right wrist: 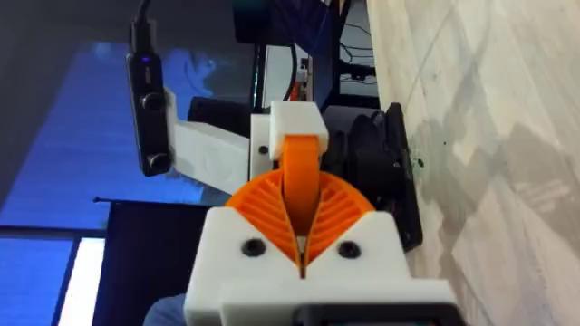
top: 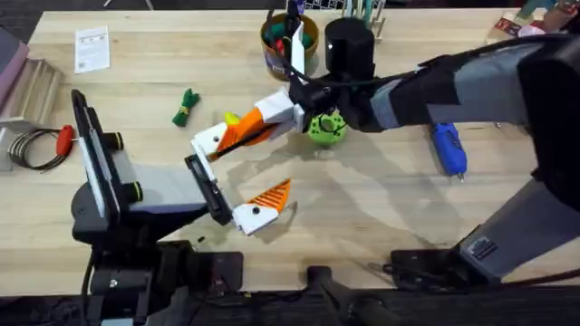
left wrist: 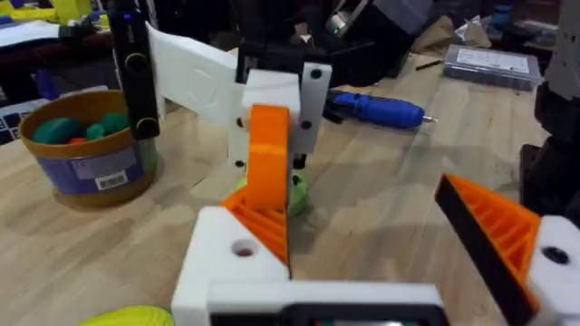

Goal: Pick up the gripper from the table and insert it into the empty holder that is missing its gripper. Then pick up a screw, insert it into the mounting hole, and use the screwdriver to tighten it. Finally, clean up the table by picking up the vegetable and placing it into the bucket.

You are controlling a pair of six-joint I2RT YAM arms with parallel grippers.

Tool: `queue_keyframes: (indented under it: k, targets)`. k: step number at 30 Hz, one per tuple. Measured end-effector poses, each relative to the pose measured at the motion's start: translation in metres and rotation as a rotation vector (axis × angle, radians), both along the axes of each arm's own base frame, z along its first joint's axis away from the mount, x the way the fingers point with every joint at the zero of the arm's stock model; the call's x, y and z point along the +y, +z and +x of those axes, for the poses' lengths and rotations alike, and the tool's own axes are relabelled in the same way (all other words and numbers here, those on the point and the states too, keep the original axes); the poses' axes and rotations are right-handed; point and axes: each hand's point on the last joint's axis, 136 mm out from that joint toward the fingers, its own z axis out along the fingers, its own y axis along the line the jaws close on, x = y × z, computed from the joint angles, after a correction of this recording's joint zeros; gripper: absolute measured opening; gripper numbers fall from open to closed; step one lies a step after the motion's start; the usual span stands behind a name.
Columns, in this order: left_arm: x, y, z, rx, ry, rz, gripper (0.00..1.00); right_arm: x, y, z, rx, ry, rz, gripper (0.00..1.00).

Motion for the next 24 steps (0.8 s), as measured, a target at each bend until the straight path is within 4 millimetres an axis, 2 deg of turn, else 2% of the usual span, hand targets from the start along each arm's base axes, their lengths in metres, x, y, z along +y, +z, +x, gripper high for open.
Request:
queue_keyframes:
  k: [9,10,15,16,17,22,24]
  targets:
    - [0.0,0.0,0.0,0.0,0.0,0.0,0.985,0.0,0.0,0.0,0.002,0.0,-0.001,0.014]
    - [0.0,0.0,0.0,0.0,0.001,0.0,0.985,0.0,0.0,0.0,0.007,-0.001,-0.004,0.105]
    - [-0.003,0.0,-0.004,0.002,-0.028,-0.003,0.985,0.005,0.0,0.0,-0.001,-0.012,-0.006,0.815]
    - [-0.003,0.0,-0.005,0.002,-0.03,-0.003,0.985,0.006,0.0,0.0,-0.005,-0.011,-0.004,0.87]
    - [-0.003,0.0,-0.005,0.002,-0.031,-0.003,0.985,0.006,0.001,-0.001,-0.007,-0.01,-0.003,0.884]
    - [-0.004,0.0,-0.006,0.003,-0.037,-0.004,0.985,0.004,0.0,0.001,0.003,-0.026,-0.02,0.893]
    - [-0.004,0.0,-0.006,0.003,-0.038,-0.004,0.985,-0.009,0.013,0.006,0.004,-0.074,-0.046,0.897]
